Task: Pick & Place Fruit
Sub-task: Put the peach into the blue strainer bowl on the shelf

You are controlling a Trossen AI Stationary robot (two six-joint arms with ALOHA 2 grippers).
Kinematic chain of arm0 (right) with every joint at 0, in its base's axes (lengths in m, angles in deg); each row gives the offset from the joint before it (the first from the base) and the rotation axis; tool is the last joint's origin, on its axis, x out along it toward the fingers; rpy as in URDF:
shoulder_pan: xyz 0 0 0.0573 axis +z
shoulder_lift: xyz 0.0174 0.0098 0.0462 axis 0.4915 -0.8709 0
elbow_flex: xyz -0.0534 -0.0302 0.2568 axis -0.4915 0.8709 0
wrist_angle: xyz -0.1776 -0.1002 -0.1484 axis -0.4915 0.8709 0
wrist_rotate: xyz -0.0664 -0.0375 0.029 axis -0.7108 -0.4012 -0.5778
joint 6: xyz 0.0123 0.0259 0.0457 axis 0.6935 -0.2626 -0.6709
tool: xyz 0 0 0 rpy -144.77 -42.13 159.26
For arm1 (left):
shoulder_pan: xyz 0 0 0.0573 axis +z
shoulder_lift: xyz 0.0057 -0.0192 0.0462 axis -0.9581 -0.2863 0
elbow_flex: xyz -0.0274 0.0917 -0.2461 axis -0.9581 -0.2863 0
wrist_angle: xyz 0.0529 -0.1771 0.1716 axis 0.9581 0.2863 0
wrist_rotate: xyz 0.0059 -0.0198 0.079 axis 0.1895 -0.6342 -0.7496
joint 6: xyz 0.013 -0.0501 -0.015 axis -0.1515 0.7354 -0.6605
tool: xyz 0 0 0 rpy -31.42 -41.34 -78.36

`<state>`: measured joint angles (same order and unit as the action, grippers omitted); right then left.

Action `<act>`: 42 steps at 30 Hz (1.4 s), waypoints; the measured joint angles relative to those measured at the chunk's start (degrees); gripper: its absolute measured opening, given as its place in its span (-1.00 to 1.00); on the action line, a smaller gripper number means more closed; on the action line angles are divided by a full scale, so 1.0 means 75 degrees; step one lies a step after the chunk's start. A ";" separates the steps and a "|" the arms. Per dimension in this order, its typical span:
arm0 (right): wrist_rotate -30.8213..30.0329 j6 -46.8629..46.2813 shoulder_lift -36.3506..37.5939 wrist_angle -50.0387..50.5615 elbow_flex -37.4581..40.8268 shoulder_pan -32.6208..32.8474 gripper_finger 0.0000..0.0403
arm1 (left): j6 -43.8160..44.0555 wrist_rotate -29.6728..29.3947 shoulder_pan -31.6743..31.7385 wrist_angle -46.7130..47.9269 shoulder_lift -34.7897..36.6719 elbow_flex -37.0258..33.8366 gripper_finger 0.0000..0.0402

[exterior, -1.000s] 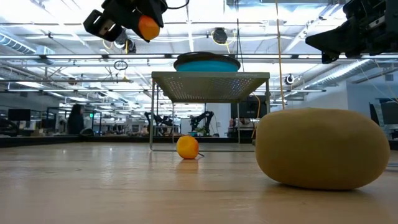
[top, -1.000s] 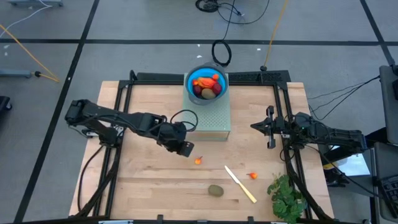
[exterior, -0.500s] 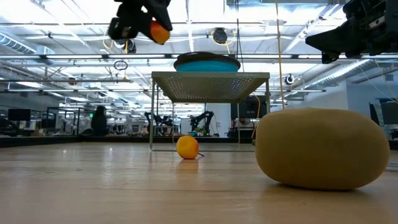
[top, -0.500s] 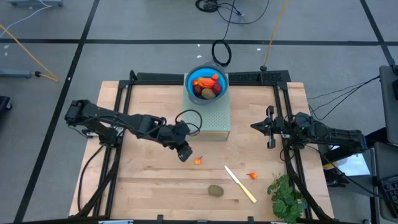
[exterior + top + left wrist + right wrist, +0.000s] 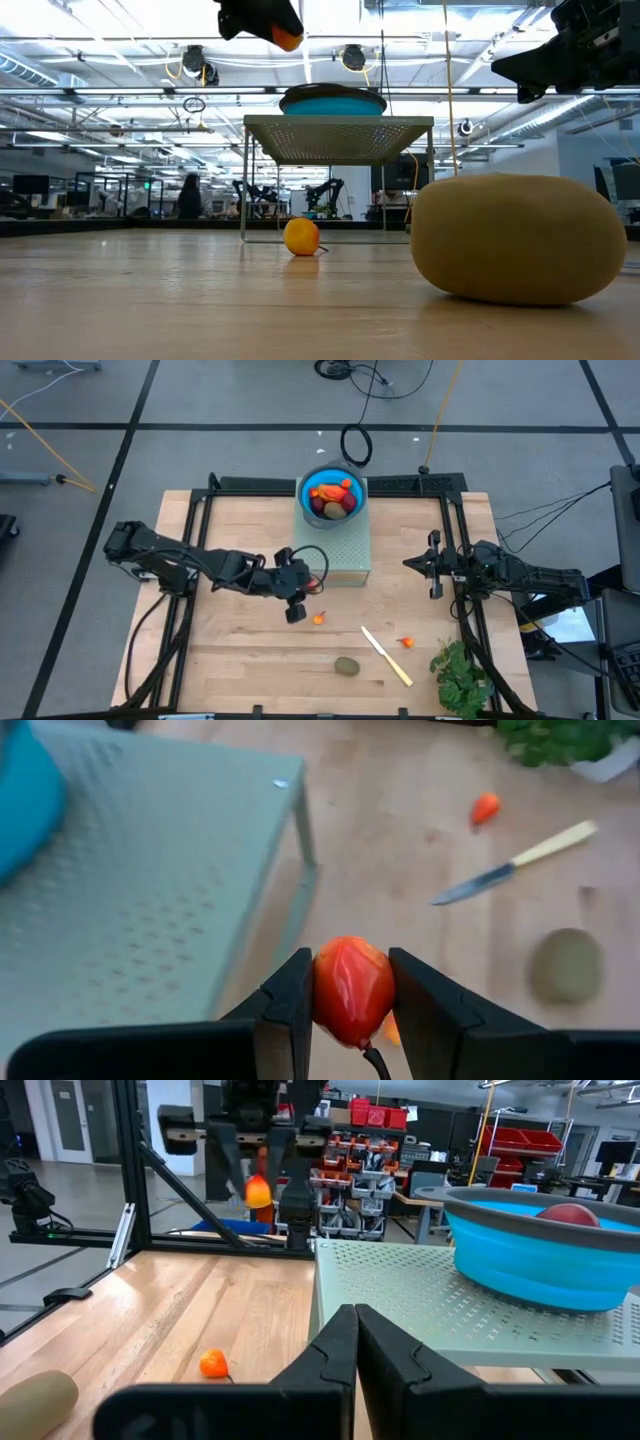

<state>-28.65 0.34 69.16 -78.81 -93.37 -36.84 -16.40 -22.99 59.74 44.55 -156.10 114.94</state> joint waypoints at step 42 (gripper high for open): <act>0.0000 -0.0025 0.0000 -0.0005 0.0000 0.0000 -1.00 | -0.2301 -0.1943 0.0198 -0.3636 0.0000 0.0000 -0.46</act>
<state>-28.65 0.15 69.16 -78.84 -93.37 -36.84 -33.66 -37.56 61.22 17.29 -156.10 114.94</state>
